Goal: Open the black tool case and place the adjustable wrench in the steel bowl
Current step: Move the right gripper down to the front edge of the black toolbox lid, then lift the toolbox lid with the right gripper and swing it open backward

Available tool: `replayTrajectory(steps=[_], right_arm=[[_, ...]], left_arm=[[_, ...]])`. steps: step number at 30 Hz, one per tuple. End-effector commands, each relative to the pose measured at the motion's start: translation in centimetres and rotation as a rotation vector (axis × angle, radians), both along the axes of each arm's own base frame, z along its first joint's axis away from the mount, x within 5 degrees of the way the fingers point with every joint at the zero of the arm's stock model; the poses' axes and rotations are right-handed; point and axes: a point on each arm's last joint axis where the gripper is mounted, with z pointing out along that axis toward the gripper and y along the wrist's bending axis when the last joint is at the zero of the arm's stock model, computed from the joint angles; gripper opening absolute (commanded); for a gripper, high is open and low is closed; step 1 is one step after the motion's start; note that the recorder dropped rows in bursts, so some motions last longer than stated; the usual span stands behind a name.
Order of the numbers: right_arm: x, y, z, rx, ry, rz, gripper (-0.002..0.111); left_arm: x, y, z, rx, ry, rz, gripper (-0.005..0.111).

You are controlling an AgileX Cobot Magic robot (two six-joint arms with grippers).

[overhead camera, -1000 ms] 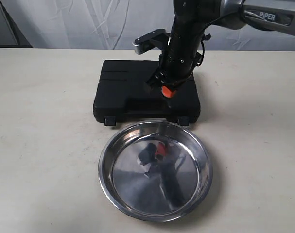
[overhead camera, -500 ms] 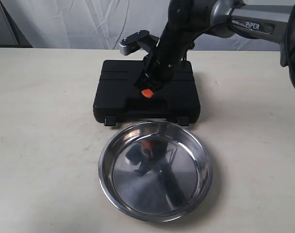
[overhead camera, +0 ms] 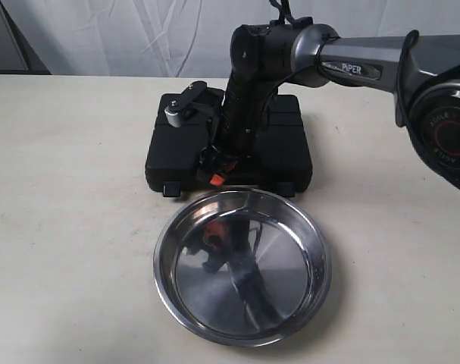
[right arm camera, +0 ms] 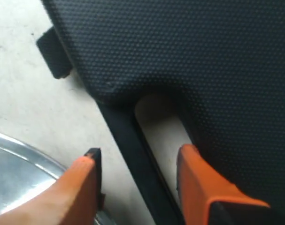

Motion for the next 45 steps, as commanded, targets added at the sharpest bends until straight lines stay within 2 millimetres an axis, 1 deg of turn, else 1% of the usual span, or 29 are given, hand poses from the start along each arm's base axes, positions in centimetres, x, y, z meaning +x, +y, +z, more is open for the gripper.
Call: replayTrajectory(steps=[1, 5, 7, 9, 11, 13, 15, 23, 34, 39, 45], right_arm=[[0.4, -0.2, -0.7, -0.031, -0.020, 0.017, 0.049], [0.4, -0.2, -1.6, -0.042, -0.005, 0.015, 0.049], [0.4, -0.2, -1.9, -0.042, -0.002, 0.014, 0.046], [0.4, -0.2, -1.8, -0.039, 0.000, 0.013, 0.036], [0.4, -0.1, -1.8, -0.031, 0.003, 0.008, 0.024], [0.4, 0.0, -1.7, -0.021, 0.004, 0.004, 0.009], [0.4, 0.0, -1.7, -0.020, 0.003, 0.001, -0.001], [0.4, 0.0, -0.1, -0.001, -0.025, 0.001, -0.001], [0.3, -0.1, 1.6, 0.016, -0.058, 0.002, -0.001], [0.2, -0.2, 2.9, 0.029, -0.083, 0.003, -0.001], [0.4, -0.4, 5.1, 0.050, -0.165, 0.004, -0.001]], left_arm=[[0.0, 0.0, 0.1, -0.010, -0.014, -0.002, 0.000], [0.0, 0.0, 0.1, -0.010, -0.014, -0.002, 0.000], [0.0, 0.0, 0.1, -0.010, -0.014, -0.002, 0.000], [0.0, 0.0, 0.1, -0.010, -0.014, -0.002, 0.000], [0.0, 0.0, 0.1, -0.010, -0.014, -0.002, 0.000], [0.0, 0.0, 0.1, -0.010, -0.014, -0.002, 0.000], [0.0, 0.0, 0.1, -0.010, -0.014, -0.002, 0.000], [0.0, 0.0, 0.1, -0.010, -0.014, -0.002, 0.000], [0.0, 0.0, 0.1, -0.010, -0.014, -0.002, 0.000], [0.0, 0.0, 0.1, -0.010, -0.014, -0.002, 0.000], [0.0, 0.0, 0.1, -0.010, -0.014, -0.002, 0.000]])
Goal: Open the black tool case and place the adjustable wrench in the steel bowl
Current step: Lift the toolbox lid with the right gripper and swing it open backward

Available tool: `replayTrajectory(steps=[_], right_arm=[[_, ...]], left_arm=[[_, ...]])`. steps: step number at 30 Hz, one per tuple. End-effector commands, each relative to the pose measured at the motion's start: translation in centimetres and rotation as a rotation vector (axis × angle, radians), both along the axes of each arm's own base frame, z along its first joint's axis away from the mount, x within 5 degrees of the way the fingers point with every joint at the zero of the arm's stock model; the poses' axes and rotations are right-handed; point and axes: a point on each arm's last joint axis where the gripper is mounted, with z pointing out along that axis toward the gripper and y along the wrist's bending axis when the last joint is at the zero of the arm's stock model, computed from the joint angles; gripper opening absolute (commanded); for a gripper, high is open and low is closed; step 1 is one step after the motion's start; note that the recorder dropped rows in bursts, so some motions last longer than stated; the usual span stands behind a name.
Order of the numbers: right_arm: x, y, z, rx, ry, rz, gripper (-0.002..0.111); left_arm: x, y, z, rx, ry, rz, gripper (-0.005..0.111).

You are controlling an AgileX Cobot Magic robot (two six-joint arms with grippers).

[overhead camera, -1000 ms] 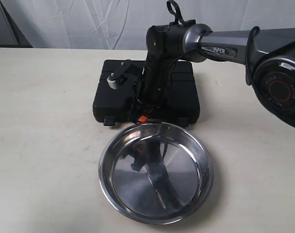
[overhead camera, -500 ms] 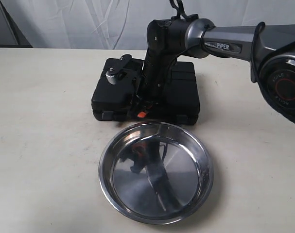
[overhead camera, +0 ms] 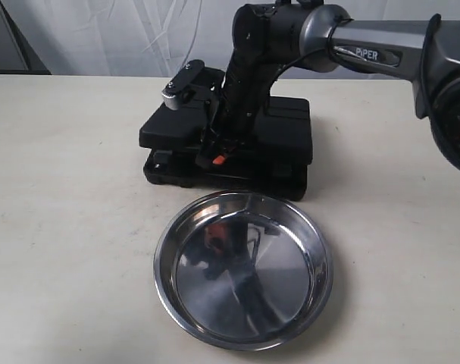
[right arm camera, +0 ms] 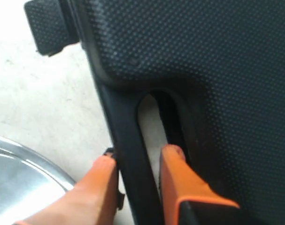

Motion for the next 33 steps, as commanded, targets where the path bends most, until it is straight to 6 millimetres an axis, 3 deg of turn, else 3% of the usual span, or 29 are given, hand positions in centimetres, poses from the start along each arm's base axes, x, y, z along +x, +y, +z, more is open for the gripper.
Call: replayTrajectory(steps=[1, 8, 14, 21, 28, 33], right_arm=[[0.4, -0.4, 2.7, 0.030, -0.097, -0.031, -0.001], [1.9, -1.6, 6.3, 0.123, -0.267, -0.197, -0.001], [4.2, -4.7, 8.4, 0.241, -0.339, -0.407, -0.001], [5.9, -8.7, 9.1, 0.368, -0.262, -0.586, -0.001], [8.0, -15.6, 9.8, 0.524, -0.155, -0.822, -0.001], [8.1, -19.9, 9.7, 0.454, -0.130, -0.871, -0.001]], left_arm=[[0.0, 0.0, 0.1, -0.010, -0.014, -0.002, 0.000], [0.0, 0.0, 0.1, -0.010, -0.014, -0.002, 0.000], [0.0, 0.0, 0.1, -0.010, -0.014, -0.002, 0.000], [0.0, 0.0, 0.1, -0.010, -0.014, -0.002, 0.000], [0.0, 0.0, 0.1, -0.010, -0.014, -0.002, 0.000], [0.0, 0.0, 0.1, -0.010, -0.014, -0.002, 0.000]])
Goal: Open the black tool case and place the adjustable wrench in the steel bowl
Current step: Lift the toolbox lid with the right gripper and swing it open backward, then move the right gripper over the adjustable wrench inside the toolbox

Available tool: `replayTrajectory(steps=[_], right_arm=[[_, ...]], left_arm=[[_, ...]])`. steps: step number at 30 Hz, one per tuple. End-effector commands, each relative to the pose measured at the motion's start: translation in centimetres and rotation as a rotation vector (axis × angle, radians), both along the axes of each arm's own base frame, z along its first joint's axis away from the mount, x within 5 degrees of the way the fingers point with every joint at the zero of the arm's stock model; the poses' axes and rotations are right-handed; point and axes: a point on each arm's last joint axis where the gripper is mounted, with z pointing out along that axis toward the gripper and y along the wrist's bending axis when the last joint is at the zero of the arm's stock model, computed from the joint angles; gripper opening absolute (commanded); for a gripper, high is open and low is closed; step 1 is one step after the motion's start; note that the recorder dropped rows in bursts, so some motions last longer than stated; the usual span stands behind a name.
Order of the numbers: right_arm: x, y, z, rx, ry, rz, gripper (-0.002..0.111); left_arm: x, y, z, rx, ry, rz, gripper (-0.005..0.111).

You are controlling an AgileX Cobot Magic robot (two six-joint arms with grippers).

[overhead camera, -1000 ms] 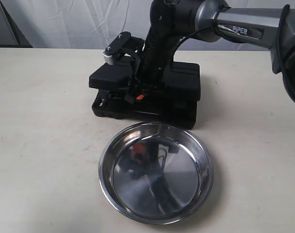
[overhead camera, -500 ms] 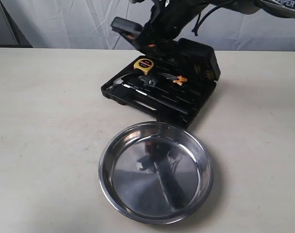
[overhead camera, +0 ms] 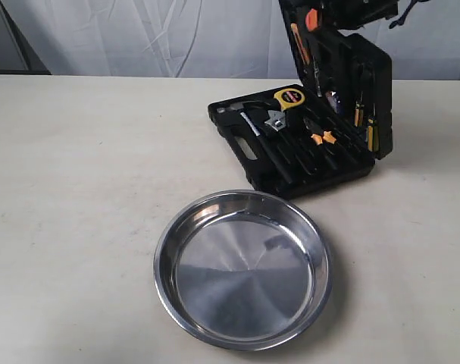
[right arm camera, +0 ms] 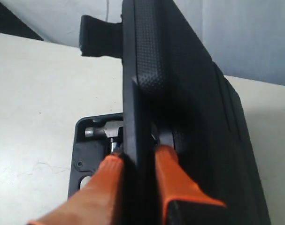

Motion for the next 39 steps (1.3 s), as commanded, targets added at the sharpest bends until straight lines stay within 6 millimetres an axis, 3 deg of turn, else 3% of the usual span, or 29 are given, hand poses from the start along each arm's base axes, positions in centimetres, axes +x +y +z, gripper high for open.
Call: replayTrajectory(steps=[1, 5, 13, 15, 19, 21, 28, 34, 39], right_arm=[[-0.2, -3.4, -0.2, -0.086, 0.058, -0.021, -0.001], [-0.1, -5.7, -0.8, -0.227, 0.075, -0.030, -0.001], [-0.2, -8.5, -1.1, -0.303, 0.107, -0.084, 0.002], [-0.2, -8.8, -1.1, -0.347, 0.102, -0.080, 0.011], [0.1, -9.0, -0.9, -0.363, 0.061, -0.091, 0.045], [0.2, -9.1, -0.9, -0.366, 0.061, -0.105, 0.057], [0.1, -9.5, -0.7, -0.341, 0.080, -0.214, 0.058], [-0.2, -11.2, 0.6, -0.493, 0.048, -0.330, 0.058], [-0.4, -10.9, 1.3, -0.429, 0.042, -0.350, 0.058]], left_arm=[[0.0, 0.0, 0.1, -0.010, -0.014, -0.002, 0.000], [0.0, 0.0, 0.1, -0.010, -0.014, -0.002, 0.000], [0.0, 0.0, 0.1, -0.010, -0.014, -0.002, 0.000], [0.0, 0.0, 0.1, -0.010, -0.014, -0.002, 0.000], [0.0, 0.0, 0.1, -0.010, -0.014, -0.002, 0.000], [0.0, 0.0, 0.1, -0.010, -0.014, -0.002, 0.000], [0.0, 0.0, 0.1, -0.010, -0.014, -0.002, 0.000], [0.0, 0.0, 0.1, -0.010, -0.014, -0.002, 0.000], [0.0, 0.0, 0.1, -0.010, -0.014, -0.002, 0.000]])
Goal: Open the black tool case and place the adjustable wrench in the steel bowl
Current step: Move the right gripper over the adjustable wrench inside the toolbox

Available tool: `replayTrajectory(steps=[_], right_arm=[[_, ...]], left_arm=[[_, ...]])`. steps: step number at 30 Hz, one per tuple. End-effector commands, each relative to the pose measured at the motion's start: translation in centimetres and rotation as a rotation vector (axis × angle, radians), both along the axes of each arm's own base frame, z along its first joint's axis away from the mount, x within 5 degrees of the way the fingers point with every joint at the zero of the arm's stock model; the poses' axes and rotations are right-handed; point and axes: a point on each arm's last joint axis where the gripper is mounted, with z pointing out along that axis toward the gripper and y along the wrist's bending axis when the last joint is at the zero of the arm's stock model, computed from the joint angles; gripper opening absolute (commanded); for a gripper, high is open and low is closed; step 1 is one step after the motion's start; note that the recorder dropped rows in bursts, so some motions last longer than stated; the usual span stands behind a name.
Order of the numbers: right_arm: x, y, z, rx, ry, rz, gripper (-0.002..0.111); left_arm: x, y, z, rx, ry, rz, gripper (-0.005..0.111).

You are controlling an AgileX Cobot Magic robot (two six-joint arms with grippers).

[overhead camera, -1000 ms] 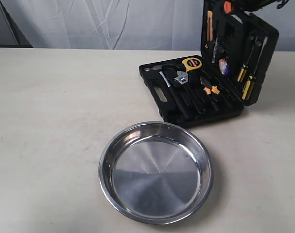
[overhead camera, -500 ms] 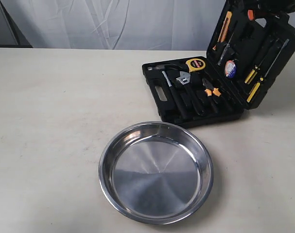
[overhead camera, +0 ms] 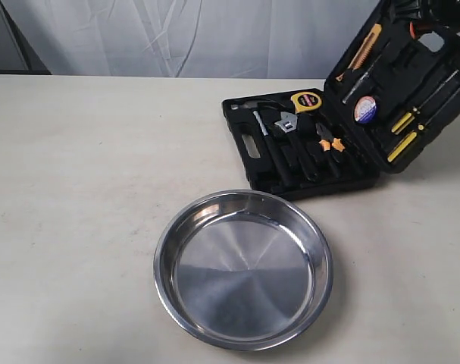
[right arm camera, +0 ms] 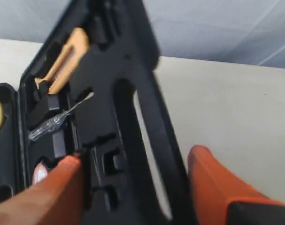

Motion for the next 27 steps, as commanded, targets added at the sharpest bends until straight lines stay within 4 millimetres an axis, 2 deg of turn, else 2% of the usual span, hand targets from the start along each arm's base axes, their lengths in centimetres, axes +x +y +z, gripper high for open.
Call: replayTrajectory(steps=[1, 8, 10, 12, 15, 16, 19, 23, 27], right_arm=[[-0.4, 0.3, 0.9, 0.052, -0.017, -0.018, 0.058], [-0.2, 1.8, 1.5, 0.101, -0.046, 0.005, 0.058], [0.0, 2.6, 1.3, 0.189, -0.061, 0.003, 0.056], [0.6, 3.6, 0.5, 0.280, -0.063, 0.047, 0.042], [1.4, 6.1, -1.9, 0.421, -0.024, 0.196, 0.006], [1.6, 7.0, -2.9, 0.469, -0.005, 0.240, 0.000], [1.9, 9.6, -5.4, 0.598, 0.057, 0.313, 0.001], [1.9, 12.7, -8.4, 0.663, 0.098, 0.473, 0.001], [0.3, 15.0, -10.2, 0.714, 0.298, 0.694, 0.001]], left_arm=[[0.0, 0.0, 0.1, -0.010, -0.014, -0.002, 0.000], [0.0, 0.0, 0.1, -0.010, -0.014, -0.002, 0.000], [0.0, 0.0, 0.1, -0.010, -0.014, -0.002, 0.000], [0.0, 0.0, 0.1, -0.010, -0.014, -0.002, 0.000], [0.0, 0.0, 0.1, -0.010, -0.014, -0.002, 0.000], [0.0, 0.0, 0.1, -0.010, -0.014, -0.002, 0.000], [0.0, 0.0, 0.1, -0.010, -0.014, -0.002, 0.000], [0.0, 0.0, 0.1, -0.010, -0.014, -0.002, 0.000], [0.0, 0.0, 0.1, -0.010, -0.014, -0.002, 0.000]])
